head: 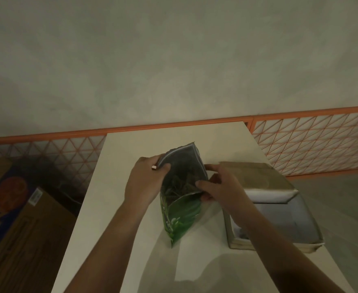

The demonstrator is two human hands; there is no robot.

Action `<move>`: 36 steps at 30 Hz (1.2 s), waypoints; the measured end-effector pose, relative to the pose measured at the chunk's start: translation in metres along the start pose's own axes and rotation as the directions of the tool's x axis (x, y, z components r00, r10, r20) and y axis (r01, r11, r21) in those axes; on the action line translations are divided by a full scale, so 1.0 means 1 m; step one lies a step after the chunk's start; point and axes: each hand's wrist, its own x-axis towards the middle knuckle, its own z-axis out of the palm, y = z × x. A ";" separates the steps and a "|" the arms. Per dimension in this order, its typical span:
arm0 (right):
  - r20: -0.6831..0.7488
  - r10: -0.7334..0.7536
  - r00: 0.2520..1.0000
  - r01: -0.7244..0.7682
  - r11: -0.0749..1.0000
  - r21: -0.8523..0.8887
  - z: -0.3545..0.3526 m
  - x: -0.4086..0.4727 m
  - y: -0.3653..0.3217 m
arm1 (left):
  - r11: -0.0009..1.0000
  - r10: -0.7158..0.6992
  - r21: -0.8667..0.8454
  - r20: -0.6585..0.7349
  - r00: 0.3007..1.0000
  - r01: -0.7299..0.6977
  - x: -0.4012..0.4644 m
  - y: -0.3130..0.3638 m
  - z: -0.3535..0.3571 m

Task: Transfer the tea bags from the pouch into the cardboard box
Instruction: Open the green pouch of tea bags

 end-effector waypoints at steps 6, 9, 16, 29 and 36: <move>-0.032 -0.002 0.999 0.004 0.998 0.067 -0.005 0.002 -0.003 | 0.989 0.078 0.136 -0.181 0.980 -0.054 0.005 -0.001 -0.005; -0.067 -0.027 0.997 0.039 0.983 0.180 -0.008 0.001 -0.004 | 0.990 0.121 0.097 -0.277 0.953 -0.098 0.011 -0.003 -0.010; -0.071 -0.021 0.997 0.012 0.991 -0.136 -0.001 0.015 0.013 | 0.983 0.178 -0.002 -0.222 0.959 -0.183 -0.002 -0.002 0.010; -0.204 -0.232 0.951 0.141 0.913 -0.383 -0.018 0.020 0.021 | 0.971 0.173 -0.121 -0.242 0.955 -0.206 0.003 -0.011 0.014; -0.235 -0.253 0.938 0.166 0.927 -0.337 -0.016 0.023 0.018 | 0.997 0.035 0.065 -0.080 0.996 -0.030 -0.019 -0.010 0.029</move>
